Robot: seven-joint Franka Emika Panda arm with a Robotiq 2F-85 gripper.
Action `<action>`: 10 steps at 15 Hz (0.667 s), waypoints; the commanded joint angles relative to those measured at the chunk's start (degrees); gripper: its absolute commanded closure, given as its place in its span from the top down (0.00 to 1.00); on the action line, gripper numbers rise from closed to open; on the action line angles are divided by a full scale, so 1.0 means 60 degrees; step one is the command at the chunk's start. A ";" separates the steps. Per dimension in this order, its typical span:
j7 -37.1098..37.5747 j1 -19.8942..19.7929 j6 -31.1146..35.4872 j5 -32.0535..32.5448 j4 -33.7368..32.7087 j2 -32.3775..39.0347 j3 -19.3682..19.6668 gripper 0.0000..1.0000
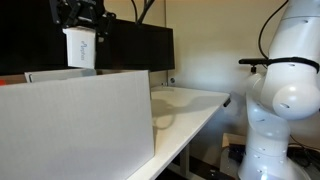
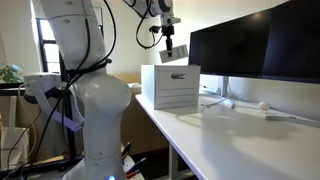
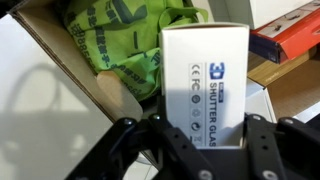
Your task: Remove the small box from the big box
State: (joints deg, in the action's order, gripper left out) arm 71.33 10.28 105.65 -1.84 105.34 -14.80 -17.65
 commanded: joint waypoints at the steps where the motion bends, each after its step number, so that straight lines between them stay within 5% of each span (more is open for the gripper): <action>1: 0.0010 -0.0006 -0.0060 0.0019 -0.0095 0.0084 -0.0008 0.56; 6: 0.0016 0.0005 -0.0068 0.0027 -0.0184 0.0202 -0.0002 0.56; 7: 0.0017 0.0005 -0.0069 0.0027 -0.0185 0.0202 -0.0002 0.31; 10: -0.0018 0.0038 -0.0131 -0.0210 -0.0701 0.0407 0.0035 0.31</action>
State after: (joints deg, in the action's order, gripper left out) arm 71.36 10.33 105.50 -1.79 104.29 -13.57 -17.66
